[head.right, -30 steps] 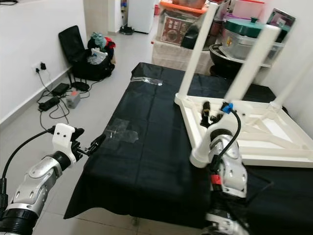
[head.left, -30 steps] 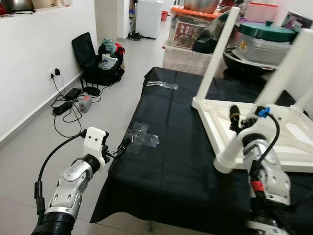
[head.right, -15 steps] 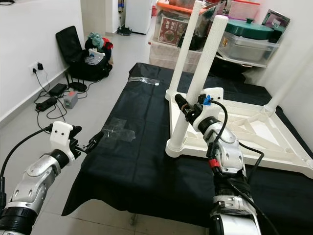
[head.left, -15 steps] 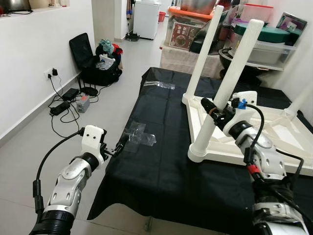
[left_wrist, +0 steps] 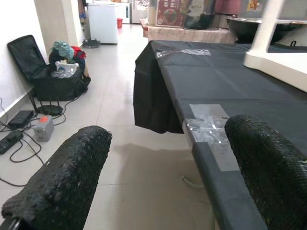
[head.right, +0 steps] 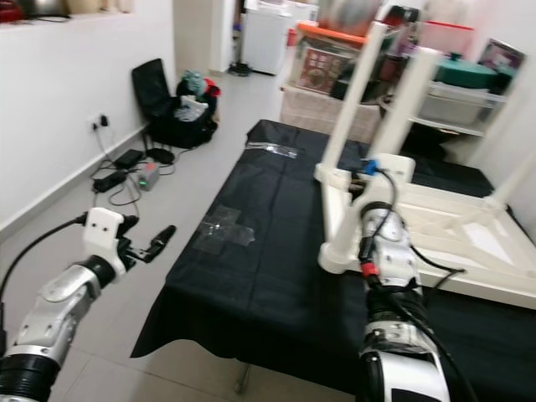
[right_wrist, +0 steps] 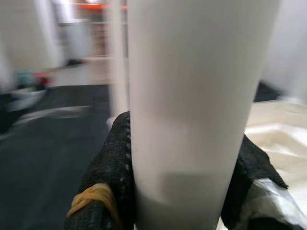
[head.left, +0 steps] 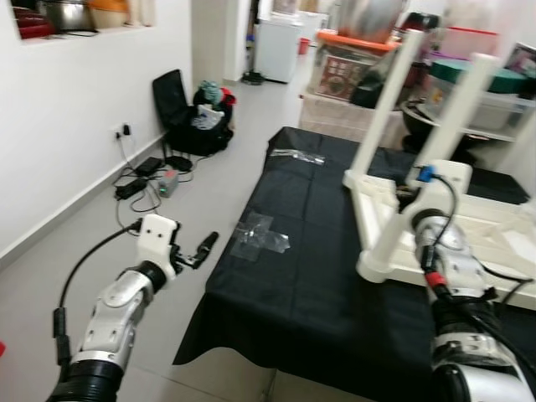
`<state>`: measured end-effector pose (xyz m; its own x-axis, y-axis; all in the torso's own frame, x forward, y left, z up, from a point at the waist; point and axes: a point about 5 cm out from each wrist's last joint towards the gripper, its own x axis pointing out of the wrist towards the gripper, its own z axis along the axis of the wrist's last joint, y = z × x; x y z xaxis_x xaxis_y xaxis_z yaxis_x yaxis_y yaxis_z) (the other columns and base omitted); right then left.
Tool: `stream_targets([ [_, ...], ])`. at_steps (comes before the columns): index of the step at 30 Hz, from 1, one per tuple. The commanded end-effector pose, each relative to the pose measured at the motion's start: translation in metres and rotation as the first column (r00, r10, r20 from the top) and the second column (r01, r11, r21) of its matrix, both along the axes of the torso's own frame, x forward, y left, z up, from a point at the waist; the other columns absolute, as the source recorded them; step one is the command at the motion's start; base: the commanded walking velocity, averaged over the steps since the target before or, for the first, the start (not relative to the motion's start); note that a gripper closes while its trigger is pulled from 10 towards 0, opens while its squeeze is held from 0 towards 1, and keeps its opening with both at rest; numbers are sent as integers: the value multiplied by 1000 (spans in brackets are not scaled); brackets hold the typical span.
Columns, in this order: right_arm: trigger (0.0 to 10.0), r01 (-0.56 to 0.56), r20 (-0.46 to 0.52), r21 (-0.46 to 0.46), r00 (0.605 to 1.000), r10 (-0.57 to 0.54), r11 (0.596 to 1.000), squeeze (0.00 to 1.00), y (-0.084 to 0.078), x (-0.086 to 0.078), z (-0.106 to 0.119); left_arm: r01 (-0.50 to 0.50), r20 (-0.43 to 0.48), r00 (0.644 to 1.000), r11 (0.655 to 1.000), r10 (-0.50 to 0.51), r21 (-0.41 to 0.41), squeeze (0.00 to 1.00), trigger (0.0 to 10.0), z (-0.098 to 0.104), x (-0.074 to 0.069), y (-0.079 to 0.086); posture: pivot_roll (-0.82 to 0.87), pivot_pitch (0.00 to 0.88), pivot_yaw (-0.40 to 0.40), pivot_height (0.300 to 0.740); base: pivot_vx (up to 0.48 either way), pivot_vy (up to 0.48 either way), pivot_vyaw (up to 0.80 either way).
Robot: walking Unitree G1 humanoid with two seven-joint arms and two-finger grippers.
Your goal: Building children table
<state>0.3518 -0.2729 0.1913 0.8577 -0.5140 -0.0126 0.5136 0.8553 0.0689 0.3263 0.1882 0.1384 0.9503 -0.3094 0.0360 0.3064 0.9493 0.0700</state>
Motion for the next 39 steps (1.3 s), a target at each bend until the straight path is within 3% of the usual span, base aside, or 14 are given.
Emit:
stream_targets([
  [1,0,279,-179,1,945,-275,960,0,-21,-32,-41,28,-9,1000,1000,-28,1,0,10000,-3,0,-9,68,0,-122,740,0,0,0],
  [9,0,429,-209,0,884,-419,904,0,-3,-60,-52,30,-12,999,1000,-30,1,0,10000,-3,1,-10,62,0,-117,740,0,0,0],
  [10,10000,375,-199,27,911,-362,927,0,10,-55,-51,29,-13,999,1000,-29,1,0,10000,-3,1,-10,65,0,-123,740,0,0,0],
  [11,10000,375,-199,27,911,-362,927,0,10,-55,-51,29,-13,999,1000,-29,1,0,10000,-3,1,-10,65,0,-123,740,0,0,0],
  [12,10000,326,-155,64,937,-313,943,573,18,-49,-47,28,-14,1000,1000,-28,0,0,10000,-3,1,-10,67,0,-126,740,0,0,0],
  [14,10000,326,-155,64,937,-313,943,573,18,-49,-47,28,-14,1000,1000,-28,0,0,10000,-3,1,-10,67,0,-126,740,0,0,0],
  [15,10000,283,-107,79,956,-274,956,1000,21,-43,-41,26,-14,1000,1000,-26,0,0,10000,-4,1,-9,67,0,-129,740,0,0,0],
  [19,10000,212,-49,99,977,-208,972,1000,22,-36,-32,25,-15,1000,1000,-25,-1,0,10000,-4,0,-9,68,0,-130,740,0,0,0],
  [20,10000,34,50,123,998,-41,992,0,26,-25,-16,26,-16,1000,1000,-26,-2,0,10000,-4,0,-8,66,0,-129,740,0,0,0],
  [24,10000,-395,185,12,904,387,918,0,35,-13,18,36,-14,999,999,-36,-4,0,10000,-4,0,-10,66,0,-125,740,0,0,0],
  [30,10000,-480,190,-41,857,479,876,0,34,-13,29,37,-11,999,999,-37,-4,0,10000,-3,1,-10,70,0,-131,740,0,0,0],
  [36,10000,-646,186,-85,738,649,759,0,39,-11,34,38,-9,999,999,-38,-3,0,10000,-3,0,-10,79,0,-137,740,0,0,0],
  [37,1843,-678,179,-92,709,682,729,0,42,-9,33,38,-9,999,999,-38,-3,0,10000,-3,0,-10,79,0,-137,740,0,0,0],
  [39,1843,-678,179,-92,709,682,729,0,42,-9,33,38,-9,999,999,-38,-3,0,10000,-3,0,-10,79,0,-137,740,0,0,0],
])
